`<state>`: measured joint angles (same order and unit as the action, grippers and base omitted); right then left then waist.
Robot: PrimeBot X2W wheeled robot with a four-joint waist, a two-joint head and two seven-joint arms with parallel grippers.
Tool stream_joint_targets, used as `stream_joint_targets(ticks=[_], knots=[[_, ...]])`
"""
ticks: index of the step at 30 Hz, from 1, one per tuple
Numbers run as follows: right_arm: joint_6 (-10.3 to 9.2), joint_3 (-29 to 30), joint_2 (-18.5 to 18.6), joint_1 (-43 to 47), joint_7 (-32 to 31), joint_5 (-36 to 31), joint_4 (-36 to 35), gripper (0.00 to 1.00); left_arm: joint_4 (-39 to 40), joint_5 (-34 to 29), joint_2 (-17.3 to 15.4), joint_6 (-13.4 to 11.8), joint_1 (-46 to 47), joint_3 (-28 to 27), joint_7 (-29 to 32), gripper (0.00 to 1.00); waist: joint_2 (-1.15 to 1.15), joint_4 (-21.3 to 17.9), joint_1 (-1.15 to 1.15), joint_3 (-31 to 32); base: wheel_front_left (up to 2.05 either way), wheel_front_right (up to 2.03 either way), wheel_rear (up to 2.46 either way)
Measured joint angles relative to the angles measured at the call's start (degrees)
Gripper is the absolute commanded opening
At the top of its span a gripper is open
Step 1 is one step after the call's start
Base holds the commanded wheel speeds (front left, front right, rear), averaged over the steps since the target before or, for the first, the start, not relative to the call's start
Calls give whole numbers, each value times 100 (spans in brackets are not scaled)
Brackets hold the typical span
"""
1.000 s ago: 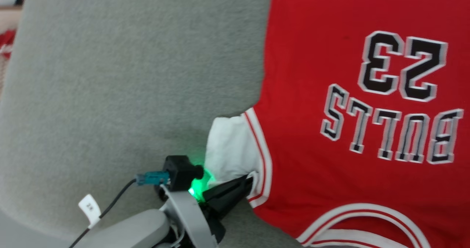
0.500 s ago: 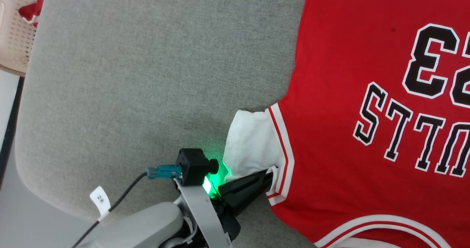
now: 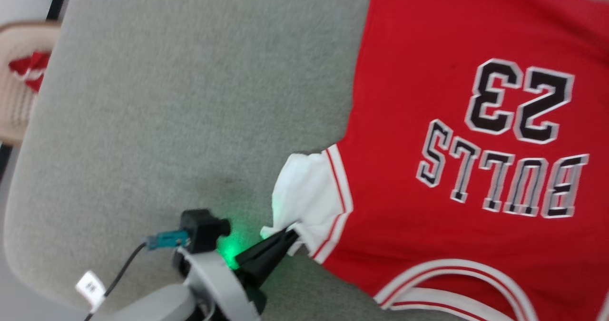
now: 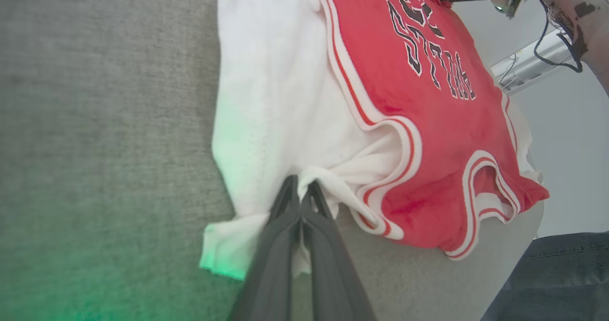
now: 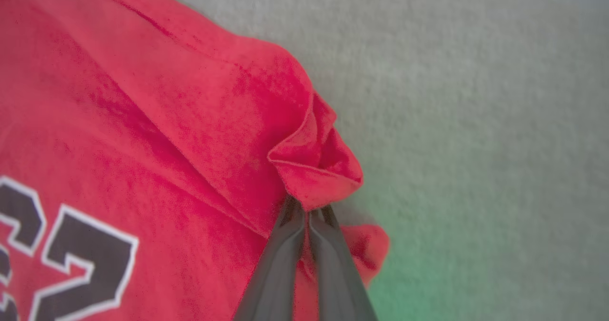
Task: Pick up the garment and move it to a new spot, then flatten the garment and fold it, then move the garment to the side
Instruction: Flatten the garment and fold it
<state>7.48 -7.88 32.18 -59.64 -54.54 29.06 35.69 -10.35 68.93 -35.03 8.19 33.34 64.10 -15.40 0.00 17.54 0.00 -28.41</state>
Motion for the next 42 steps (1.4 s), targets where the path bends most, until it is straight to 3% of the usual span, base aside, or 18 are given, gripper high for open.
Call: stream_joint_targets(ticks=[5,10,16,21,29,31,36,42], knots=[[1,-96,681,1524,-327,1002,-1195,0,-114,0,-175,-54,-389,-221,23,0,0,-285,0,474,0,0,0],[1,167,873,3264,-581,1502,-2469,0,-142,-26,-270,-73,-727,-479,25,0,0,-645,0,831,0,0,0],[1,495,584,5103,-721,1626,-3599,0,-145,-56,-292,-115,-1090,-815,26,0,0,-1043,0,1207,0,0,0],[1,332,256,6343,-1125,1735,-4267,0,-164,-149,-232,-122,-1285,-1098,26,0,0,-1325,0,1419,0,0,0],[1,134,-108,6786,-678,1603,-4217,0,-314,-276,-78,-113,-1366,-1285,26,0,0,-1573,0,1586,0,0,0],[1,200,-197,6712,-290,1475,-4190,97,-330,-299,-46,-109,-1367,-1329,26,0,0,-1601,0,1582,0,0,0],[1,403,15,6577,-8,1553,-4493,100,-335,-360,-20,-104,-1362,-1410,26,0,0,-1608,0,1513,0,0,0],[1,1449,342,6235,123,1922,-5281,100,-242,-503,78,-87,-1341,-1578,26,0,0,-1508,0,1392,0,0,0]])
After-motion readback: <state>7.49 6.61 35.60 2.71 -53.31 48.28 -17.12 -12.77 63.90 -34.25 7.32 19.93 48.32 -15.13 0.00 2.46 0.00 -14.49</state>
